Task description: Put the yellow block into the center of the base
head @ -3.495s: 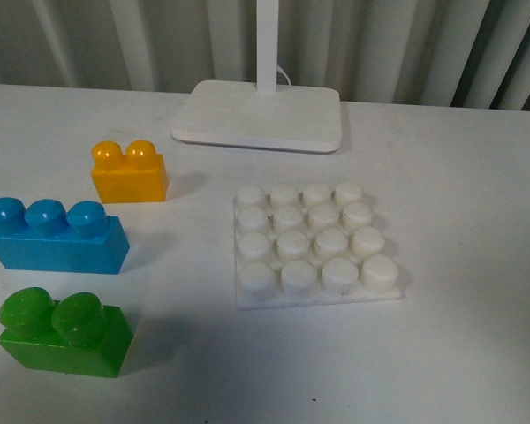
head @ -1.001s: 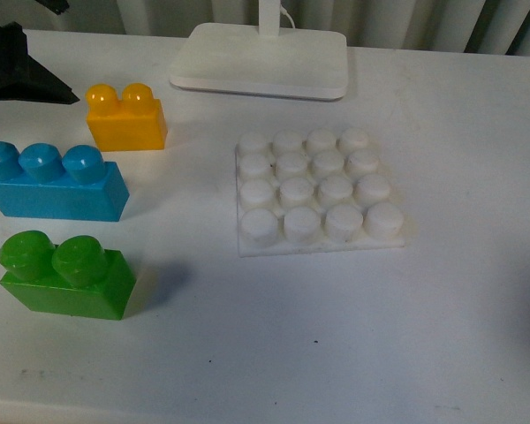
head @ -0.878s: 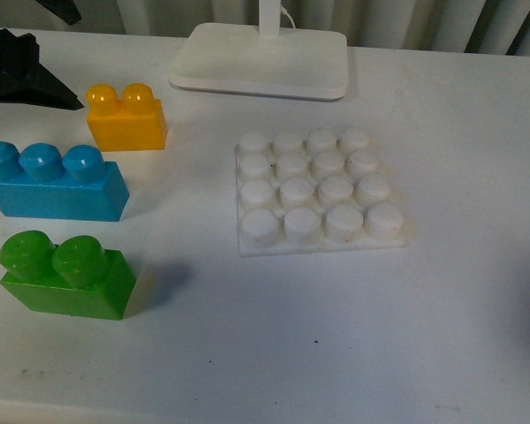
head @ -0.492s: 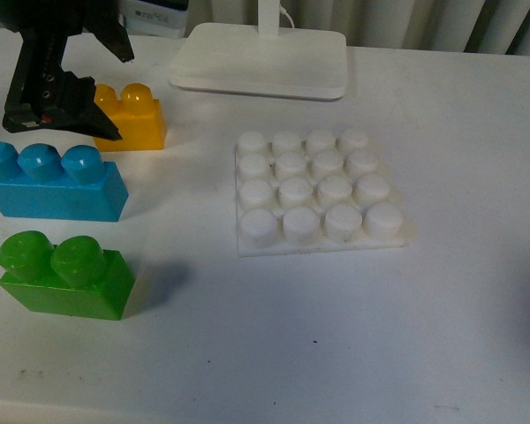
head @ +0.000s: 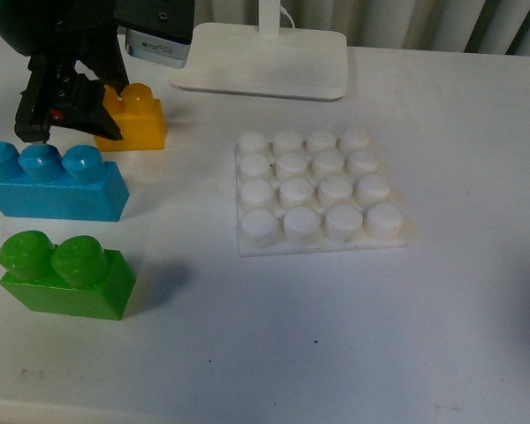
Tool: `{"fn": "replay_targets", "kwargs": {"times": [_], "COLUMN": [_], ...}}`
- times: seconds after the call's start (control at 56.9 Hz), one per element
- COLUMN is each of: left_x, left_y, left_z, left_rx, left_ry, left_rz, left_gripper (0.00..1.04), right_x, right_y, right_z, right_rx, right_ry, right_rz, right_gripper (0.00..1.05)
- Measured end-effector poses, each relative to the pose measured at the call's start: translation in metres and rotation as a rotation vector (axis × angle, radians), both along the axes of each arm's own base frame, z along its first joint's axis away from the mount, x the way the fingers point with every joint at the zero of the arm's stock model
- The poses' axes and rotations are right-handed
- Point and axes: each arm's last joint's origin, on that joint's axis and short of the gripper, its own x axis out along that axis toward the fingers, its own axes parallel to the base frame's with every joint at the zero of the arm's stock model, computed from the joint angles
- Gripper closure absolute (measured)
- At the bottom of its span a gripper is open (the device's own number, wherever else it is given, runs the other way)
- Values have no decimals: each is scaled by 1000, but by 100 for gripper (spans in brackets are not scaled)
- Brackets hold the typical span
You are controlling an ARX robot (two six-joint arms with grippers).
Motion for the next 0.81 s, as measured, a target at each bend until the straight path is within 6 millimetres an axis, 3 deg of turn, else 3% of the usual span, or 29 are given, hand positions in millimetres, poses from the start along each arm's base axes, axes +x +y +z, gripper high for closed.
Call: {"fn": "replay_targets", "kwargs": {"times": [0.105, 0.193, 0.369, 0.509, 0.667, 0.808], "left_x": [-2, -3, 0, 4, -3, -15], "left_y": [0, -1, -3, -13, -40, -65], "left_z": [-1, 2, 5, 21, 47, 50], "left_rx": [8, 8, -10, -94, -188, -220], "left_ry": [22, 19, -13, -42, -46, 2], "left_rz": [5, 7, 7, -12, -94, -164], "left_gripper": [67, 74, 74, 74, 74, 74], "right_x": [0, 0, 0, 0, 0, 0], "right_y": [0, 0, 0, 0, 0, 0], "right_z": [0, 0, 0, 0, 0, 0], "right_rx": [0, 0, 0, 0, 0, 0], "right_ry": [0, 0, 0, 0, 0, 0], "right_rz": [0, 0, 0, 0, 0, 0], "right_gripper": [9, 9, 9, 9, 9, 9]}}
